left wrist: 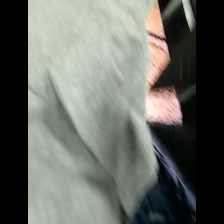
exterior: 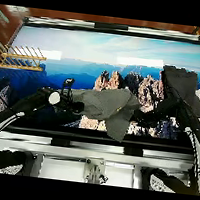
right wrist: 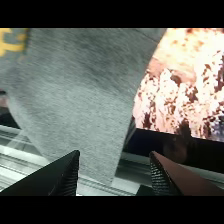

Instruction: Fold the shirts.

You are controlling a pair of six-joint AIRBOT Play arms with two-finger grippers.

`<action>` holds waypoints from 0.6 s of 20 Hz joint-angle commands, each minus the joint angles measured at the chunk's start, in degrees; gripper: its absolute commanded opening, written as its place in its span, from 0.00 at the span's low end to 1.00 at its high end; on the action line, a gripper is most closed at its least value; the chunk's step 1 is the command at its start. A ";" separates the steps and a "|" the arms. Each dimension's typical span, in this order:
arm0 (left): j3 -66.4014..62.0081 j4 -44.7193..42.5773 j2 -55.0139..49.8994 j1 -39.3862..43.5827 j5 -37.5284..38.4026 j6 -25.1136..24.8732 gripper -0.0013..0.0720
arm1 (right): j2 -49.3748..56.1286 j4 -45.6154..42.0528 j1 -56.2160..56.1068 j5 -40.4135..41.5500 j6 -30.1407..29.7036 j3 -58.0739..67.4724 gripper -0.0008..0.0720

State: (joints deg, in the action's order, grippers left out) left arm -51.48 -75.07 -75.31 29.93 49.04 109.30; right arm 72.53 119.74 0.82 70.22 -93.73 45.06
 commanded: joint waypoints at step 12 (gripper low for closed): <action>0.02 6.82 -4.87 -5.25 1.44 -3.63 0.83 | 0.04 1.53 0.02 -1.68 -0.57 -1.27 0.76</action>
State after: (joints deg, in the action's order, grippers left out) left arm -51.46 -70.85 -78.22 24.45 51.16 106.54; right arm 72.53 120.84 0.82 68.53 -94.32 43.81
